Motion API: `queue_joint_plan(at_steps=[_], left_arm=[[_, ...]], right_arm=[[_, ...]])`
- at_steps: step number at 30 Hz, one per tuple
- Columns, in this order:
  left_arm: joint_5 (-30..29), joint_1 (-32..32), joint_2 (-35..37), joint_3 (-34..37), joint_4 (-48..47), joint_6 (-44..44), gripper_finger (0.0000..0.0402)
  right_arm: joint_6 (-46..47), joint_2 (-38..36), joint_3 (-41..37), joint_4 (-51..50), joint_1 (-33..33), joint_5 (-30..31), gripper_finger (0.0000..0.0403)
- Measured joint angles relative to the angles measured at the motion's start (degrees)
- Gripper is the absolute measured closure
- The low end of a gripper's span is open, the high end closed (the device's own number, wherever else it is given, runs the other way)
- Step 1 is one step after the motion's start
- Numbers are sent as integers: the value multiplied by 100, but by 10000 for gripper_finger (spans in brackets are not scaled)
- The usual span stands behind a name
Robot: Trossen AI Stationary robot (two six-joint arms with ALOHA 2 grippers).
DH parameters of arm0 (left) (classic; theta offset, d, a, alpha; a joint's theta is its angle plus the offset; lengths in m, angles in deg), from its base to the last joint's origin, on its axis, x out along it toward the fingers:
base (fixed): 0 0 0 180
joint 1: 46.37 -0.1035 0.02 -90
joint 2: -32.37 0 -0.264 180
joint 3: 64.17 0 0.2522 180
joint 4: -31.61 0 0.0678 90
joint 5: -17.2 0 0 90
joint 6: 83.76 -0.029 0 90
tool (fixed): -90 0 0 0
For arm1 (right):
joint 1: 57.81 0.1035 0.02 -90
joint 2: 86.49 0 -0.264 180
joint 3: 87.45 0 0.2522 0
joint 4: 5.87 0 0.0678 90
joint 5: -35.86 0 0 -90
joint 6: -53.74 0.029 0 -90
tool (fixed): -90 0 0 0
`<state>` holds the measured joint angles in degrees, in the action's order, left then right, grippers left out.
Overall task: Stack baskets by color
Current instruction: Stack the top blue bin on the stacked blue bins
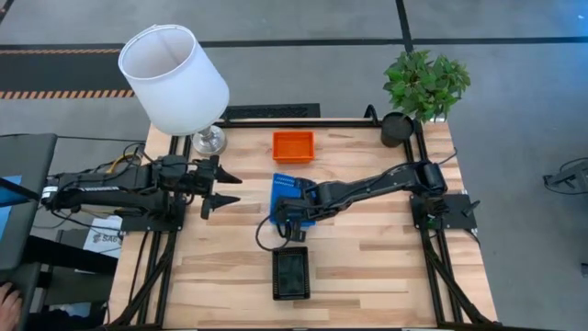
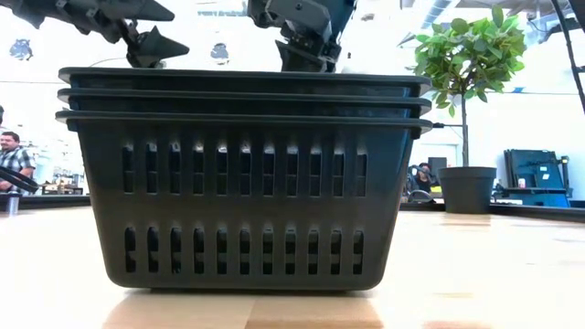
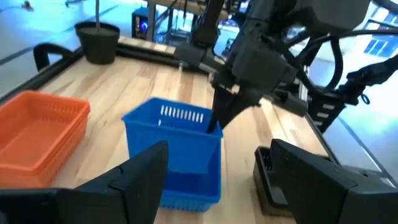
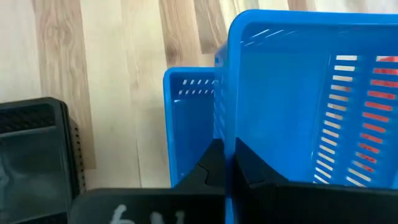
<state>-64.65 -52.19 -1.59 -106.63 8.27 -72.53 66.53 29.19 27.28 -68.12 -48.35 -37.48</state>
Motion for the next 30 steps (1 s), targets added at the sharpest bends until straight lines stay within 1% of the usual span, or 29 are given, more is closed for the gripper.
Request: queue_joint_plan(at_steps=[7, 11, 16, 30], left_arm=[[-132, 0, 23, -2, 0, -6, 132], [-134, 0, 23, -2, -5, -22, 132], [-134, 0, 23, -2, -5, -22, 132], [-232, 0, 23, -2, -5, 50, 132]], right_arm=[[-110, -2, 0, -105, -12, -113, 394], [-78, -2, 0, -125, -8, -483, 367], [58, -2, 0, -260, -4, -501, 337], [225, -4, 0, -318, -25, -467, 299]])
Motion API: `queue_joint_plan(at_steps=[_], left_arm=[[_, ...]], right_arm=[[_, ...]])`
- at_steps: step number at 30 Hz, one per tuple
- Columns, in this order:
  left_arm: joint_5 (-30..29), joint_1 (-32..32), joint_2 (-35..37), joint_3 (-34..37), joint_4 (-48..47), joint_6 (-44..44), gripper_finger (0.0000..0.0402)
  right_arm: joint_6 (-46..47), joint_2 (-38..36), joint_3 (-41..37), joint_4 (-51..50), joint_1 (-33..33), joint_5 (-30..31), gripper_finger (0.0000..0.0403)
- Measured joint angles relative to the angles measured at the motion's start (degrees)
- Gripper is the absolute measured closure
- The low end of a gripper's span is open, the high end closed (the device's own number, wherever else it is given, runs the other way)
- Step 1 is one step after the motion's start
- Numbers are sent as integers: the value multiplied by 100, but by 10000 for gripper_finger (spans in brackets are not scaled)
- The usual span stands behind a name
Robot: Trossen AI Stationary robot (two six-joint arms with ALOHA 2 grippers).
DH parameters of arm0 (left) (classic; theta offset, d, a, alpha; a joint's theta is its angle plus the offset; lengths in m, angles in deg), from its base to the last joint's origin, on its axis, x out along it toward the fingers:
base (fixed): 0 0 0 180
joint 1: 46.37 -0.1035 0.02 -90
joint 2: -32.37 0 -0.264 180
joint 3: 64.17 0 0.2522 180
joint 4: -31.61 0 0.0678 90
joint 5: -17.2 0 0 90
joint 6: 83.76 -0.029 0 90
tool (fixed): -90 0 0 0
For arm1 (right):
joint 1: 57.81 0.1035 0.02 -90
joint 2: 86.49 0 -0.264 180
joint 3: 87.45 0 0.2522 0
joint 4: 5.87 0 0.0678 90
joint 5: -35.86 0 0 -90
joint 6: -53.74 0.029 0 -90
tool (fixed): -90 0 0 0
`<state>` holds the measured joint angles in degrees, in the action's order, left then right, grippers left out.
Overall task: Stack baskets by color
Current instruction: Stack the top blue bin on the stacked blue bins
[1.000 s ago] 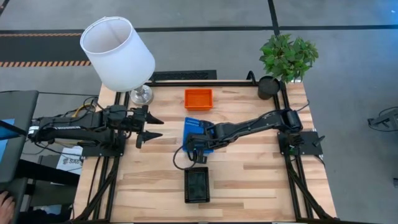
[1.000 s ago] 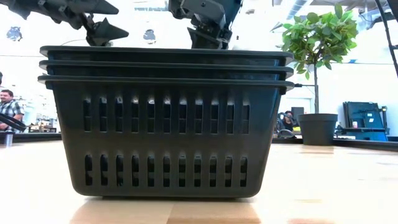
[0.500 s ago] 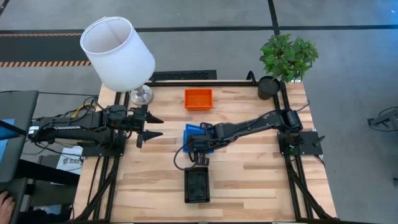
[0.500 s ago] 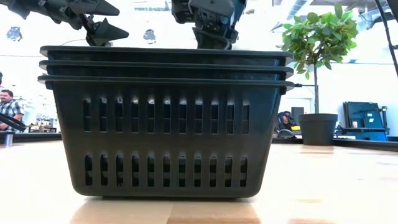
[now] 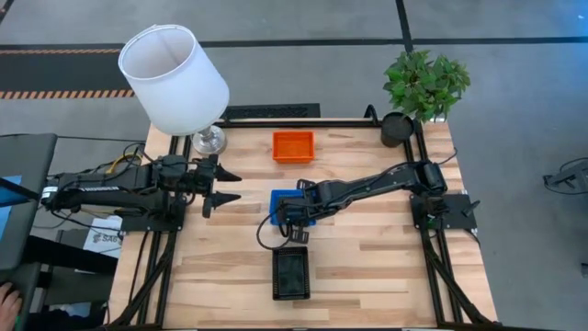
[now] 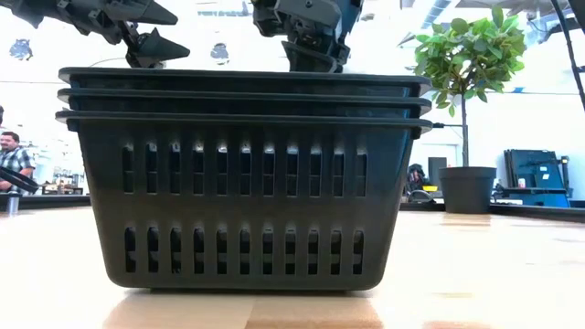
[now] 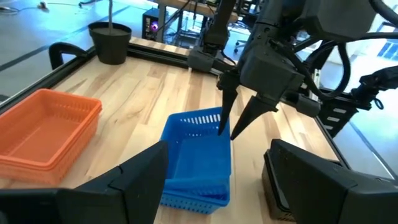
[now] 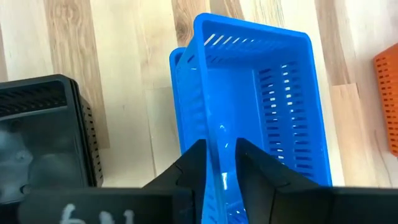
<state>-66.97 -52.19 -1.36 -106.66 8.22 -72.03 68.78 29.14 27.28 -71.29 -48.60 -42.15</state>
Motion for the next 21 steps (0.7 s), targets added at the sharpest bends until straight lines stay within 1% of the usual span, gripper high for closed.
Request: queue_joint_plan(at_steps=[2, 4, 8, 10, 14, 17, 21], left_arm=[[-34, 0, 0, 0, 0, 24, 132], [-51, 0, 0, 0, 0, 56, 132], [-51, 0, 0, 0, 0, 106, 132], [-51, 0, 0, 0, -1, 107, 132], [-58, 2, 0, 0, -2, 111, 132], [-60, 0, 0, 0, -2, 140, 132], [-62, 2, 0, 0, -4, 144, 132]], right_arm=[[8, 0, 0, 18, 2, 43, 300], [6, 0, 0, 35, 2, 97, 315], [-14, -5, 0, 38, 17, 68, 375], [-14, -9, 0, 42, 17, 22, 393], [1, -9, 0, 44, 37, 29, 387], [-11, -9, 0, 37, 106, 234, 397], [-3, -9, 0, 24, 211, 509, 399]])
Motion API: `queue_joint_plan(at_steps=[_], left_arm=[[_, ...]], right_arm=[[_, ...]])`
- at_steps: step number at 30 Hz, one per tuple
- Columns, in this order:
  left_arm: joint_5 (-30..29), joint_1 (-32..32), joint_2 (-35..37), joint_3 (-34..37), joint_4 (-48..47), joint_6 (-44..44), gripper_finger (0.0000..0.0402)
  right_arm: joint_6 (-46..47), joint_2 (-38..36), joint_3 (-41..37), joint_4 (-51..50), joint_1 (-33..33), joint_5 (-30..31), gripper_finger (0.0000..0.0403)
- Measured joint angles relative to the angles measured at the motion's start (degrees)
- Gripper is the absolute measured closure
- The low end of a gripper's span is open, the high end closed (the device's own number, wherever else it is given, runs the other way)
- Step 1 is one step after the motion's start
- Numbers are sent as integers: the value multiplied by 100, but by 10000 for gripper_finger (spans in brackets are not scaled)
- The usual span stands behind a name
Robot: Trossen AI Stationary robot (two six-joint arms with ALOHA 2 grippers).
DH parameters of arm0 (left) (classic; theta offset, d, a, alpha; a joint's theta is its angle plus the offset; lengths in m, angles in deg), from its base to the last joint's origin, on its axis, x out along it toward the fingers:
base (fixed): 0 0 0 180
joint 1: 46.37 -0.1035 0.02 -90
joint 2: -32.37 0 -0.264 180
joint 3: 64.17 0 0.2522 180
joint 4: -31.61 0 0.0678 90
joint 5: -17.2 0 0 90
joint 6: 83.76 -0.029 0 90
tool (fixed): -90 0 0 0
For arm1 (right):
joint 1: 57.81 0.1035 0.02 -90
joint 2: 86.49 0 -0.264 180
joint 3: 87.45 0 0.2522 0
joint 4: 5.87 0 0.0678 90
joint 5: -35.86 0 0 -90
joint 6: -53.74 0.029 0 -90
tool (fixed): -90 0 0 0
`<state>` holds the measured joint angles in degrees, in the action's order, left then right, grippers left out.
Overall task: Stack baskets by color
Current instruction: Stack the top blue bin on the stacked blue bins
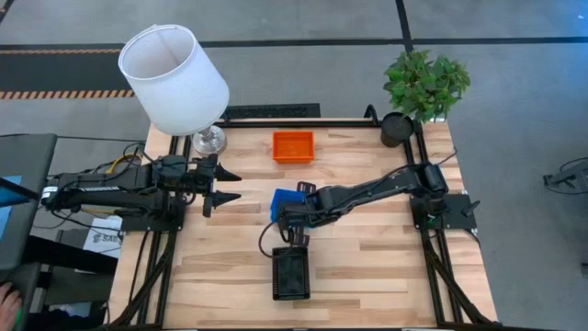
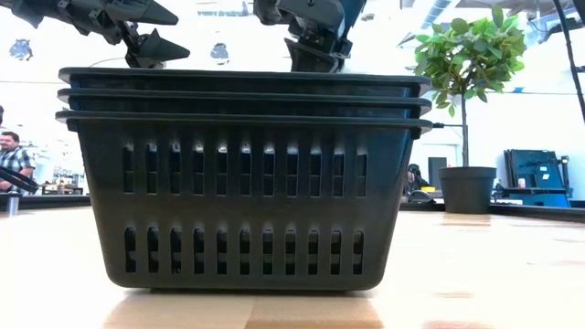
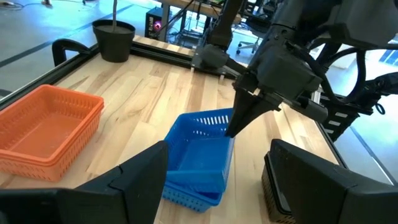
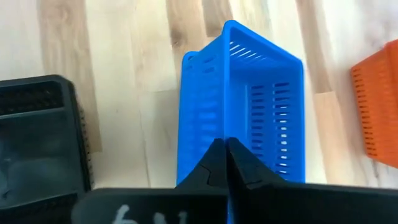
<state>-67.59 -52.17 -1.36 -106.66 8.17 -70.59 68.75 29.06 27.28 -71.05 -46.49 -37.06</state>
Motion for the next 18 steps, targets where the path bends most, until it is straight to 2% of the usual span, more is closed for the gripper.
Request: queue_joint_plan(at_steps=[18], left_arm=[[-6, 0, -2, 0, -81, 122, 132]], right_arm=[[150, 2, 116, -125, 417, 1416, 402]])
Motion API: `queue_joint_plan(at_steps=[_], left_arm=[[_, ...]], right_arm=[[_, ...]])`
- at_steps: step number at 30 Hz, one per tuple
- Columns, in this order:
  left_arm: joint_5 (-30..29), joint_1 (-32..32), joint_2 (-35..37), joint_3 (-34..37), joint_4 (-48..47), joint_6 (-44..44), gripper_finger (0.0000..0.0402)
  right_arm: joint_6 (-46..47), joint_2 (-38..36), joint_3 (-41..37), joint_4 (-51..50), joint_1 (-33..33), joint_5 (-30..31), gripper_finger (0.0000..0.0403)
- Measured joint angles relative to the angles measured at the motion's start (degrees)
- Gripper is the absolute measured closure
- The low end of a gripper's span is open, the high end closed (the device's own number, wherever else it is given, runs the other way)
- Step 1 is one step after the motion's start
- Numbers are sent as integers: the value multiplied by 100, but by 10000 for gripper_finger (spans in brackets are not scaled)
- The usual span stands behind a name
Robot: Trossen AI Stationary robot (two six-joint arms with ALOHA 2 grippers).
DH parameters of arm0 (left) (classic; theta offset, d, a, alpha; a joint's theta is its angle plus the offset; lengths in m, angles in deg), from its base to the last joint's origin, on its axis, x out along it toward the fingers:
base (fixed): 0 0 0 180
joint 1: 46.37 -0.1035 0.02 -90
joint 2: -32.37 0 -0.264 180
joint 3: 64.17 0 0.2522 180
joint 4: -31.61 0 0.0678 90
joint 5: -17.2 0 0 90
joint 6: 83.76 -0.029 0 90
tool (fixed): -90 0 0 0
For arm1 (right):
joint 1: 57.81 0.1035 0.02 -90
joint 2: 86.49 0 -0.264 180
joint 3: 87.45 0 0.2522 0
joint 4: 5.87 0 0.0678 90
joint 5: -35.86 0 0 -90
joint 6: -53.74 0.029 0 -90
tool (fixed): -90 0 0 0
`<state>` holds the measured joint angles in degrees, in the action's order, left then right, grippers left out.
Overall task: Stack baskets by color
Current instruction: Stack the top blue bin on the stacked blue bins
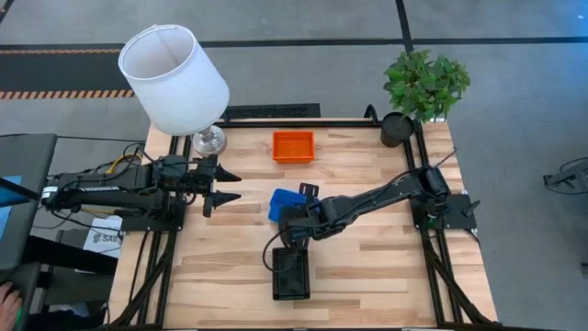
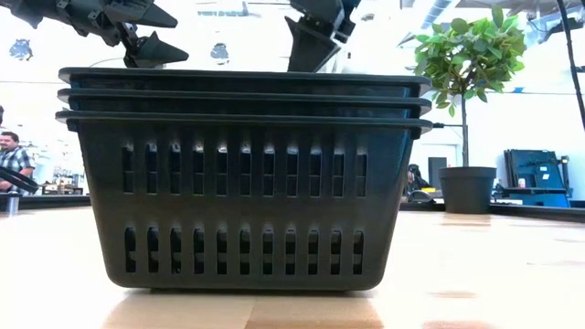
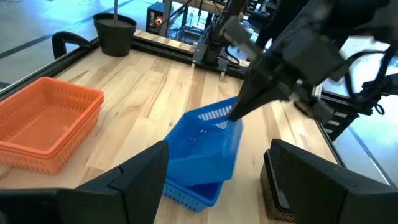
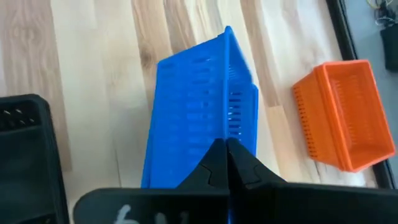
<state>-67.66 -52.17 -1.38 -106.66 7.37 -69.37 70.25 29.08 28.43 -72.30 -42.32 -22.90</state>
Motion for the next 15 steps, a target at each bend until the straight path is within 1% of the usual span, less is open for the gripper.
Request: queue_joint_plan(at_steps=[5, 8, 11, 15], left_arm=[[0, 0, 0, 0, -15, 0, 132], [0, 0, 0, 0, -15, 0, 132], [1, 0, 0, 0, -18, 2, 132], [0, 0, 0, 0, -40, 3, 132]], right_arm=[[9, 0, 209, -324, 1, 164, 403], [7, -2, 256, -354, -11, 200, 403], [28, 0, 256, -347, -95, -246, 403], [348, 0, 215, -284, -339, -1184, 397]])
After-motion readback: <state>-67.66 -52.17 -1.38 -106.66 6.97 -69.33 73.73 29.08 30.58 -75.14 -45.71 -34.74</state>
